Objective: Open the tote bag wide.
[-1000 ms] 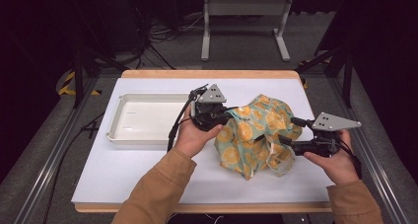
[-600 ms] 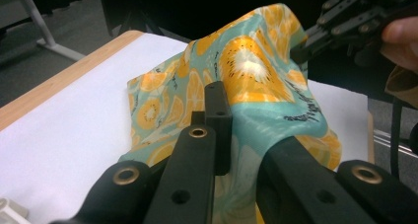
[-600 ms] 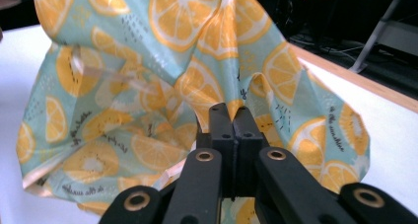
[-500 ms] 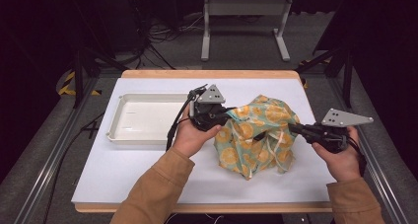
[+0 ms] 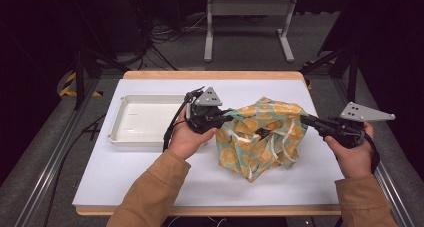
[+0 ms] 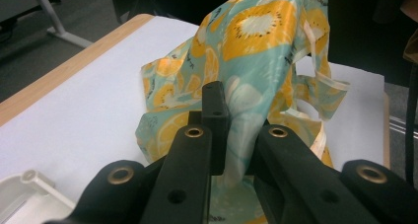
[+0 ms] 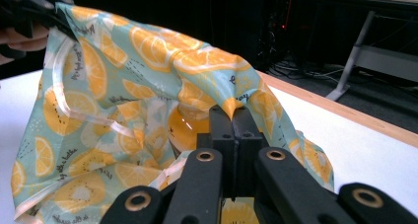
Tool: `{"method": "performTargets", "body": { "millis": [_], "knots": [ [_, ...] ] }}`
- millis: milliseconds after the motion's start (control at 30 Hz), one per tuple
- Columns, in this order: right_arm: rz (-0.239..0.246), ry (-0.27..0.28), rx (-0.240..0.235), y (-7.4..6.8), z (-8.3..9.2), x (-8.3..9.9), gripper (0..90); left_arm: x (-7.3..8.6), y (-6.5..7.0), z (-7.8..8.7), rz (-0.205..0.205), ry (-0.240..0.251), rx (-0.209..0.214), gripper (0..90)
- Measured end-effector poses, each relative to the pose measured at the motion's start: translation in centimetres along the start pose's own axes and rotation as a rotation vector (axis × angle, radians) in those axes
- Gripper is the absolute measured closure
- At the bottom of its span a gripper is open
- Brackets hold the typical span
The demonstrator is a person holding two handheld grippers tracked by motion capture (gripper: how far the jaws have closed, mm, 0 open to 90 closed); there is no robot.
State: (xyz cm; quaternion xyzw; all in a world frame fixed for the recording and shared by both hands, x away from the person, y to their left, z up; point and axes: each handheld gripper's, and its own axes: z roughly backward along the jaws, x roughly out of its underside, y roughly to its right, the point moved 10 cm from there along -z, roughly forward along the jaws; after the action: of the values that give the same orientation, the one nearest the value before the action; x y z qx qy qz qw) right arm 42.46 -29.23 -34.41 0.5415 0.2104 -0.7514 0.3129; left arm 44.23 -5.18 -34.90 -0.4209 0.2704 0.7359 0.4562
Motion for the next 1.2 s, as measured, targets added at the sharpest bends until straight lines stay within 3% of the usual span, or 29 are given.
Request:
{"method": "performTargets", "body": {
  "millis": [367,533,767,1133,1200],
  "knots": [
    [0.015,0.007,0.002,0.8,-1.1,-1.4,90.0,0.2,-1.4,0.1,0.036,0.011,-0.039,87.8],
    [0.019,0.006,0.008,1.2,-1.7,-1.8,90.0,0.4,-2.7,-0.4,0.055,-0.003,-0.076,88.5],
    [0.020,0.003,0.017,1.9,-2.5,-2.4,90.0,0.3,-4.2,-1.0,0.087,0.007,-0.083,88.8],
    [-0.008,0.009,0.033,3.1,-3.1,-3.0,90.0,-0.5,-5.7,-2.0,0.102,0.023,-0.118,88.9],
    [-0.014,0.007,0.040,3.4,-3.4,-3.0,90.0,-0.5,-6.1,-2.3,0.119,0.031,-0.129,88.1]
  ]
}}
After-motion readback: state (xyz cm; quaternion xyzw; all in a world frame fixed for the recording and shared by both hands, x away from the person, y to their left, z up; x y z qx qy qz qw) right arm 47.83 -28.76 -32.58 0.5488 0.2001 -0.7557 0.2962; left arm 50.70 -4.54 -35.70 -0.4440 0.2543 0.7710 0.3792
